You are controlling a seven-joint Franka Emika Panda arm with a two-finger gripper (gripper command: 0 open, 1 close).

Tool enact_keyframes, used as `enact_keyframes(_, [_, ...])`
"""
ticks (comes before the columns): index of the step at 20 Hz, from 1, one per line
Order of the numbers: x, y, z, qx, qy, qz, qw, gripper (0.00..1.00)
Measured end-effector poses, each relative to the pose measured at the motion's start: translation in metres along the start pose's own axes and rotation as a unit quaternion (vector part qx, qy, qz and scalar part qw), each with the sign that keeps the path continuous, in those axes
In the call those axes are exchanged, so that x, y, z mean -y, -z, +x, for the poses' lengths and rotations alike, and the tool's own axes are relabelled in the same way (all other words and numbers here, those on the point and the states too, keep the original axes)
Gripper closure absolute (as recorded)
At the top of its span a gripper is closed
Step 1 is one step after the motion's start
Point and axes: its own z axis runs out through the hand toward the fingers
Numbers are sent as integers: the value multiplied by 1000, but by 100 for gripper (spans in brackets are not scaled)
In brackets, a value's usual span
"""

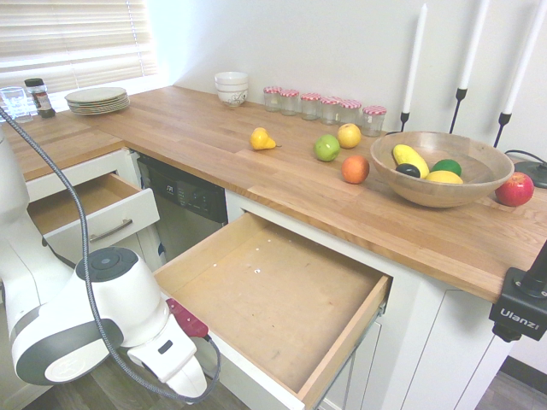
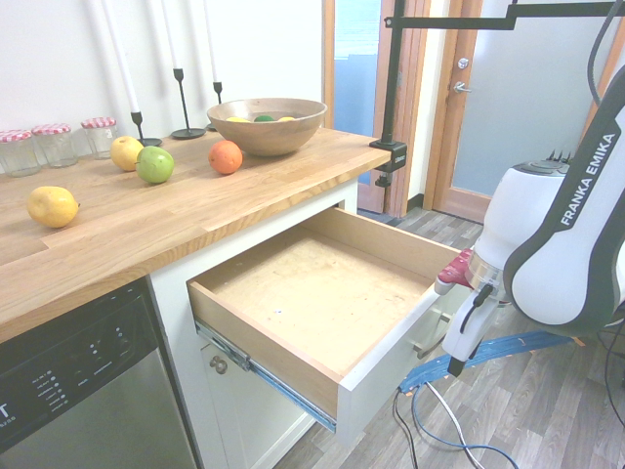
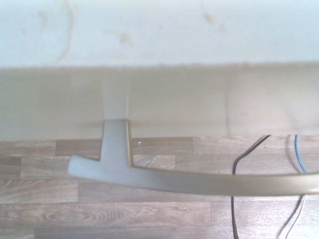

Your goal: Close the drawer

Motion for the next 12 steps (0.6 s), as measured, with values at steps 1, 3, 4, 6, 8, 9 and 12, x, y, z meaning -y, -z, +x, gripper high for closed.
enact_keyframes(1, [0,0,0,0,-1,0,1000,100])
enact_keyframes(3, [0,0,1,0,-2,0,1000,100])
enact_keyframes(4, [0,0,3,0,-3,0,1000,100])
enact_keyframes(6, [0,-1,4,-1,-4,1,1000,100])
enact_keyframes(8, [0,-1,5,-1,-6,1,1000,100])
enact_keyframes(9, [1,-2,6,-1,-6,1,1000,100])
enact_keyframes(12, [4,-8,9,0,-7,0,1000,100])
